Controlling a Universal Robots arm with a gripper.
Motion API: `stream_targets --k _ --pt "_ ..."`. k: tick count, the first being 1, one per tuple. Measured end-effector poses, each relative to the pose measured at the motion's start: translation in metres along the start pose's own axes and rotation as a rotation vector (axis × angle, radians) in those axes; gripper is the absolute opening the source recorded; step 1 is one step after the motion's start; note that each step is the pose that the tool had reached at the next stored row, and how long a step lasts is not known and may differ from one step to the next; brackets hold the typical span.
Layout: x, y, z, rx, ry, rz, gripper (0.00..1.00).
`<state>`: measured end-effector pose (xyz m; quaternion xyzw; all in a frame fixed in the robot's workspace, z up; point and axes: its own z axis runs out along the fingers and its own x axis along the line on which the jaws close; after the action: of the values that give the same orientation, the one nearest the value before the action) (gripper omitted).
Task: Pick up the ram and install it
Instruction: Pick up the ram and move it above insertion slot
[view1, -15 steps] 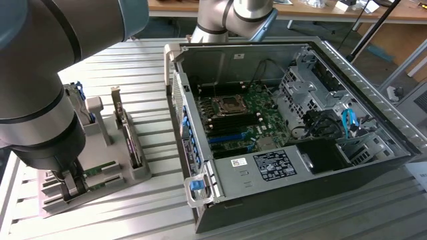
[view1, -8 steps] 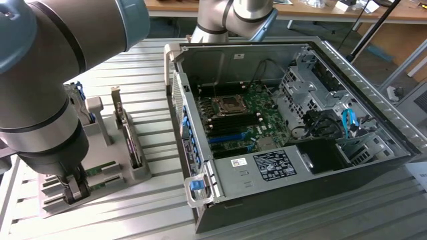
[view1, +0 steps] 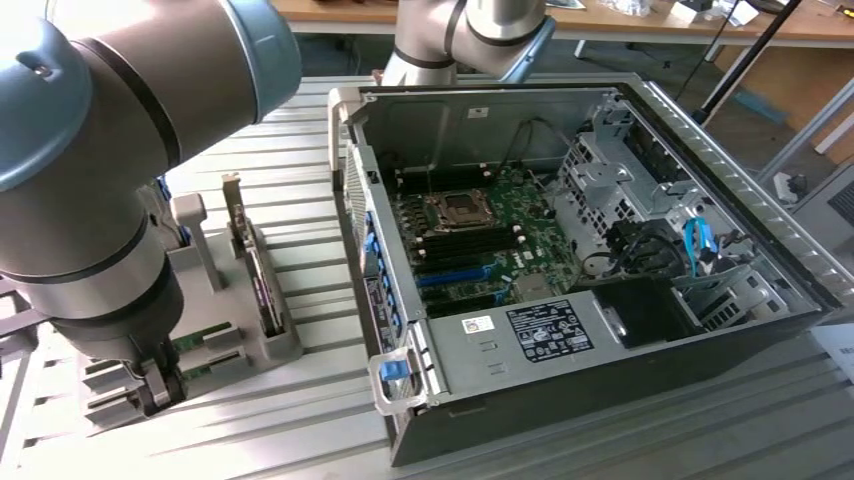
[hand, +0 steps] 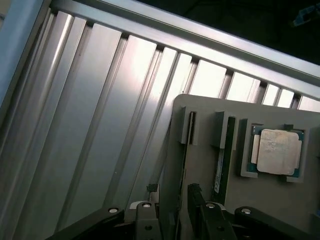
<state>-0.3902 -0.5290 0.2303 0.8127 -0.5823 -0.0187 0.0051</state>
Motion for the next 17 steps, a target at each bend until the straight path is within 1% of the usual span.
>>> stream_targets --k 10,13,15,17 --pt "0.001 -0.0008 0.0179 0.0 -0.0002 0.0 0.36" --pt "0.001 -0.0011 0.0202 0.0 -0.0011 0.001 0.36" --pt "0.001 -0.0012 0.0206 0.0005 -0.0015 0.01 0.36" --pt "0.0 -0.0012 0.0214 0.0014 -0.0025 0.043 0.36"
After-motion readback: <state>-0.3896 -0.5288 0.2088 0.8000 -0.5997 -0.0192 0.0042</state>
